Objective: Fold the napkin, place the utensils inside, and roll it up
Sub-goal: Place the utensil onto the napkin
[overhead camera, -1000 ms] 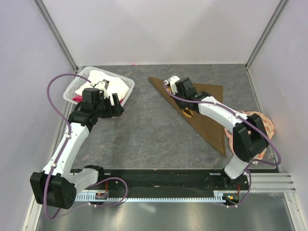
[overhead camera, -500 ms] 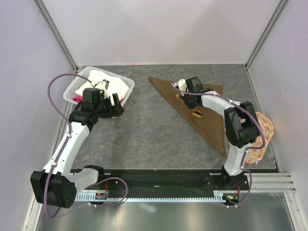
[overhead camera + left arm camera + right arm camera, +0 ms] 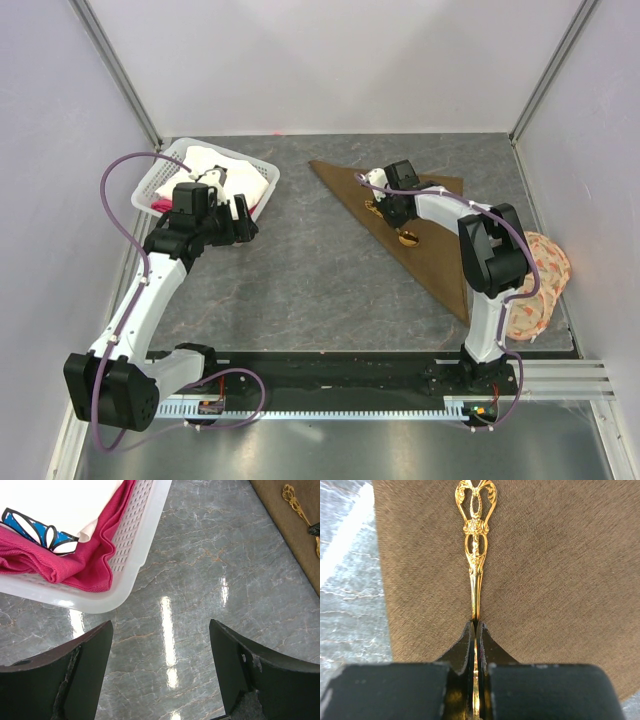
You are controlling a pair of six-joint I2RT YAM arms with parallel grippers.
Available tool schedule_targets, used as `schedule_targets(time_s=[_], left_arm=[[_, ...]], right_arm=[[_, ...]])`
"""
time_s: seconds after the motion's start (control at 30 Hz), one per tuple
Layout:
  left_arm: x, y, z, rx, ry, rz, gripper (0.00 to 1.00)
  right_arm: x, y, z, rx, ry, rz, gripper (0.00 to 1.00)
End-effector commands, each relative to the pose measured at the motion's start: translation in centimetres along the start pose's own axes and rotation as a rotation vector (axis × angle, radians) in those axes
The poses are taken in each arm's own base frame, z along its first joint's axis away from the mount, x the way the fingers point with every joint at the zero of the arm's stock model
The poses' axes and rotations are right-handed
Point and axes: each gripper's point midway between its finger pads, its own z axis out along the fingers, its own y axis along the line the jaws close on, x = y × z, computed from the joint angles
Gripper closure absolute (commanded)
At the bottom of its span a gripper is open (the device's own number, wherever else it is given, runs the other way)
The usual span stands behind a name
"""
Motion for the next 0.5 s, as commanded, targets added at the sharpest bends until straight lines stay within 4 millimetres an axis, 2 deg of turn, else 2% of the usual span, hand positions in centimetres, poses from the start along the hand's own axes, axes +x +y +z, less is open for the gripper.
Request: schedule_targets(time_s=[0.0, 0.2, 0.3, 0.47], left_arm=[[-0.6, -0.1, 0.2, 0.015, -0.027, 0.048, 0.15], [-0.5, -0.2, 0.2, 0.024, -0.024, 0.048, 0.15], [-0.4, -0.2, 0.3, 0.027, -0.020, 0.046, 0.15], [-0.4, -0.4, 0.2, 0.037, -0.019, 0.045, 0.15]], right_arm=[[-0.7, -0.7, 0.2, 0.007, -0.006, 0.004, 1.00], [-0.8, -1.1, 0.1, 0.014, 0.000, 0.007, 0.98], [-1.4, -1.3, -0.3, 0.021, -0.008, 0.006, 0.93], [-1.9, -1.7, -1.1, 0.035, -0.018, 0.009, 0.76]])
